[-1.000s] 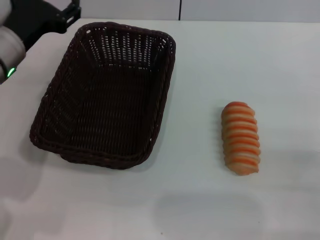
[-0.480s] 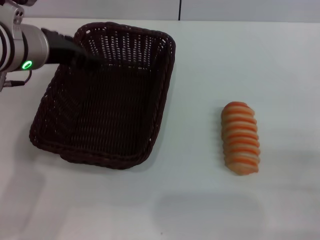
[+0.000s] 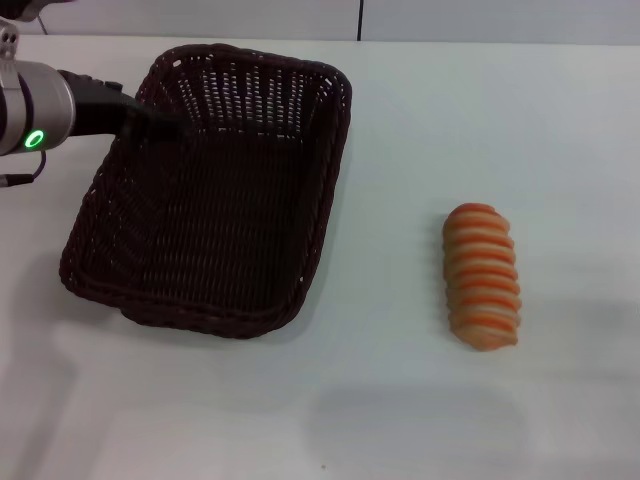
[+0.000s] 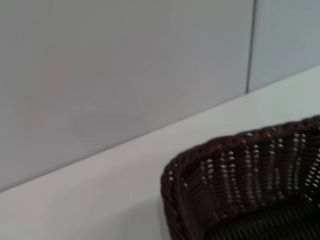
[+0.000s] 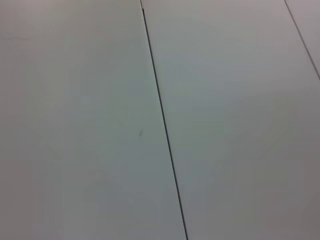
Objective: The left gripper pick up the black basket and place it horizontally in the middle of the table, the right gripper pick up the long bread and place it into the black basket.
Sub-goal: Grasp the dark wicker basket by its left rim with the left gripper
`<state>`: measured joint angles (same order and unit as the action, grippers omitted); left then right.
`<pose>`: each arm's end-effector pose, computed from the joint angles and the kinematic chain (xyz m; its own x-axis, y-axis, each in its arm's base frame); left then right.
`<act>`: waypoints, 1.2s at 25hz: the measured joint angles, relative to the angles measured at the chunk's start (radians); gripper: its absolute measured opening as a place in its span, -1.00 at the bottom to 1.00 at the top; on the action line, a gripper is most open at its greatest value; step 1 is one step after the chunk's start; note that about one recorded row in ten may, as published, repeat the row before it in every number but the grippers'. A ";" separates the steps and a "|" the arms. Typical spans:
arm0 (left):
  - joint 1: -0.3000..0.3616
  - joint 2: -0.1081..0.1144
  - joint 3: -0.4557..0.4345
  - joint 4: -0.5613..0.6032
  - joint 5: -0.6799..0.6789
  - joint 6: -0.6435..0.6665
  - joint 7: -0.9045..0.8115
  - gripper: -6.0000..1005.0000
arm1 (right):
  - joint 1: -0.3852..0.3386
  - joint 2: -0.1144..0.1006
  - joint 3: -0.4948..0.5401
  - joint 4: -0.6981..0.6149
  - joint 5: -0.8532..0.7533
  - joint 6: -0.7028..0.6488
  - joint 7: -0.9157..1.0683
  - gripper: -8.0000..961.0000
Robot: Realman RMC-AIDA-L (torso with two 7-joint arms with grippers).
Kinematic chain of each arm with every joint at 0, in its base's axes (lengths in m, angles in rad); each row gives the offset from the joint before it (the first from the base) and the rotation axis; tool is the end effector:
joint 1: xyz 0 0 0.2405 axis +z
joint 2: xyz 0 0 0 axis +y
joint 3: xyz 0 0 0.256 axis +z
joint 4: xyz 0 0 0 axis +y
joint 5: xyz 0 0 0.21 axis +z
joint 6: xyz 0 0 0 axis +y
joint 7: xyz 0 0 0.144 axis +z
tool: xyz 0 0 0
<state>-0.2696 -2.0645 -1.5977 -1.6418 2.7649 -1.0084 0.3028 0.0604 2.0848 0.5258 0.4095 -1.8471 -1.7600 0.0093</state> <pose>-0.2005 0.3616 0.0428 0.7780 0.5800 0.2415 0.5281 -0.3954 -0.7515 0.3322 0.1924 0.0176 0.5939 0.4149 -0.6893 -0.7928 0.1559 -0.5892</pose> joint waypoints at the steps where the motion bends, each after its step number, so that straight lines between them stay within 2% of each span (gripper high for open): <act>1: 0.000 0.000 0.000 0.000 0.000 0.000 0.000 0.57 | 0.000 0.000 0.000 0.000 0.000 0.000 0.000 0.66; 16: -0.008 0.001 -0.017 0.115 0.014 0.025 -0.011 0.57 | 0.006 -0.001 0.000 0.001 -0.003 0.005 0.000 0.66; 30: -0.053 0.002 -0.004 0.130 0.077 -0.057 -0.006 0.22 | 0.007 -0.002 -0.012 0.000 -0.001 0.005 0.000 0.66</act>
<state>-0.3222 -2.0625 -1.6017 -1.5116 2.8417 -1.0657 0.2966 0.0674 2.0830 0.5137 0.4095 -1.8484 -1.7547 0.0091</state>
